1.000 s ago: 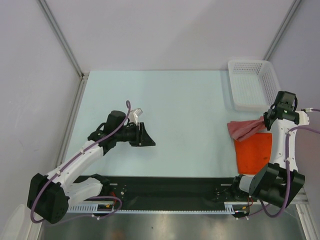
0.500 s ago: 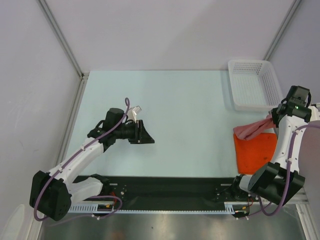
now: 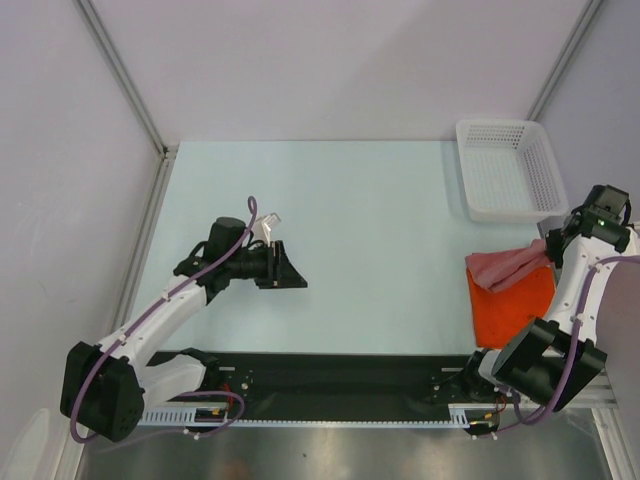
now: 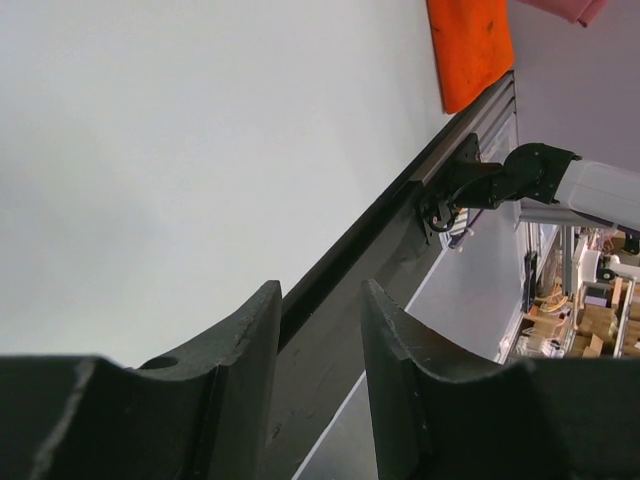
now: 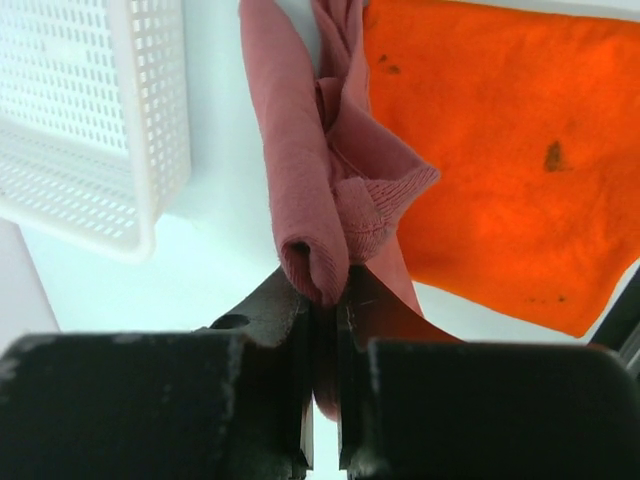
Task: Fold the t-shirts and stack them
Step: Neatly place the folded tshirt to the corner, then reset both grippers
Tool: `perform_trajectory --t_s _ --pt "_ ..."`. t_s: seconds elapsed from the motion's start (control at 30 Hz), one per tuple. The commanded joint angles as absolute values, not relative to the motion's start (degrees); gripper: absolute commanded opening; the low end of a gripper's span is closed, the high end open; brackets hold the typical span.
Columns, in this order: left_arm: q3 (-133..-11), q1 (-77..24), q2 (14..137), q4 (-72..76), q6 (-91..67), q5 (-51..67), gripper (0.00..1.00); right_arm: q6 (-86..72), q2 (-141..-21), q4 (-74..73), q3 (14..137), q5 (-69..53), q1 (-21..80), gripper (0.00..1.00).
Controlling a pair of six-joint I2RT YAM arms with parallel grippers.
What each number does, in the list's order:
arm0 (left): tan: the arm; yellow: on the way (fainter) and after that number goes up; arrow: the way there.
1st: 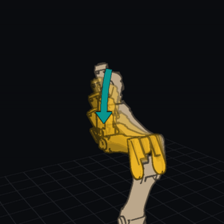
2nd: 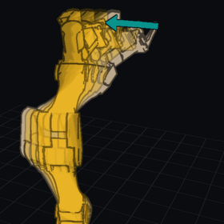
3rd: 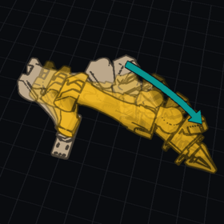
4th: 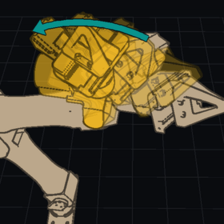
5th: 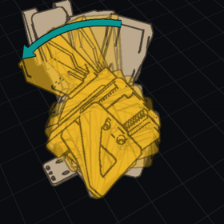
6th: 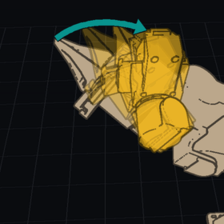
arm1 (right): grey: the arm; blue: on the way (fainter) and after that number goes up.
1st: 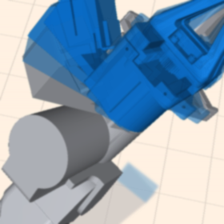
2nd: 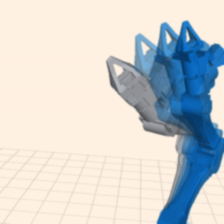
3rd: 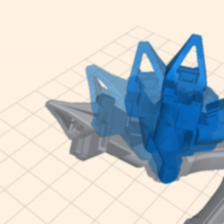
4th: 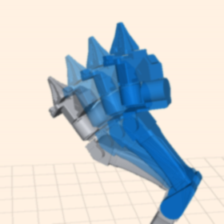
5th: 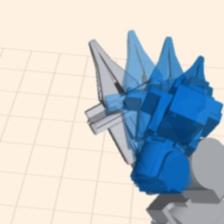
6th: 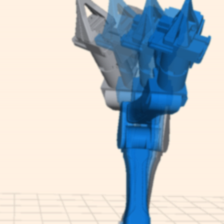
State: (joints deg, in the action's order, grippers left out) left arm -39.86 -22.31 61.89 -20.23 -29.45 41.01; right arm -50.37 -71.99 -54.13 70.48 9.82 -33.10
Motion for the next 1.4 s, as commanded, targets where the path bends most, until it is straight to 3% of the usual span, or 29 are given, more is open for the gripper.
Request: perform_trajectory --t_s 0.0,0.17,0.2,0.27,0.3,0.37,0.43,0.63,0.77,0.8,0.9,1.0,1.07,1.13,1.17,1.27,1.37 --pt "-39.3 -21.6 61.6 -18.1 -28.3 43.1 0.43 -47.9 -69.0 -55.8 68.1 7.5 -35.6 0.00" --pt "-39.2 -21.4 62.2 -17.8 -28.3 43.6 0.43 -43.5 -66.4 -56.3 64.9 7.0 -38.4 0.00" --pt "-39.3 -21.3 62.2 -17.8 -28.3 43.8 0.43 -43.0 -66.1 -56.6 64.6 7.5 -38.8 0.05" --pt "-39.2 -21.3 62.1 -17.8 -28.2 43.9 0.43 -41.5 -65.5 -57.6 63.3 9.9 -39.6 0.21" --pt "-39.0 -21.3 62.1 -17.7 -28.2 44.1 0.43 -39.0 -65.0 -58.8 62.4 10.6 -39.9 0.38" --pt "-38.8 -21.2 61.9 -17.7 -28.0 44.2 0.43 -37.2 -64.2 -62.6 60.3 14.8 -40.7 0.59" --pt "-38.5 -20.7 61.0 -17.8 -28.0 44.1 0.42 -34.0 -62.1 -66.0 60.6 18.9 -40.5 0.72" --pt "-36.6 -19.6 57.8 -17.6 -28.1 41.9 0.43 -32.1 -70.3 -66.3 75.7 22.8 -30.6 0.74" --pt "-35.9 -18.2 55.5 -17.5 -29.3 40.4 0.43 -35.3 -77.7 -65.2 85.0 27.4 -6.5 0.75" --pt "-35.4 -17.9 54.8 -17.5 -30.3 39.6 0.43 -35.1 -78.3 -60.5 85.4 26.3 2.2 0.76" --pt "-34.1 -16.9 52.1 -17.5 -32.2 37.6 0.44 -37.0 -80.4 -53.7 84.6 21.6 12.4 0.76" --pt "-31.1 -16.0 47.7 -16.2 -36.3 35.9 0.45 -38.2 -78.9 -33.8 76.8 10.5 21.3 0.78" --pt "-29.2 -15.7 43.9 -14.3 -38.2 34.7 0.46 -40.8 -76.7 -24.0 66.0 2.3 26.0 0.79" --pt "-25.1 -15.6 40.4 -12.8 -42.2 32.6 0.47 -47.3 -73.0 -9.4 58.1 -6.5 28.2 0.88" --pt "-23.5 -15.6 38.5 -10.7 -43.8 31.8 0.48 -50.0 -71.9 -3.1 48.0 -10.1 28.6 0.99" --pt "-15.7 -15.6 28.9 -7.8 -50.6 25.9 0.50 -61.1 -67.5 19.9 30.1 -16.1 31.1 1.00" --pt "-6.1 -15.6 15.4 -3.6 -57.6 22.7 0.57 -68.4 -63.1 41.3 17.9 -14.1 33.3 1.00"
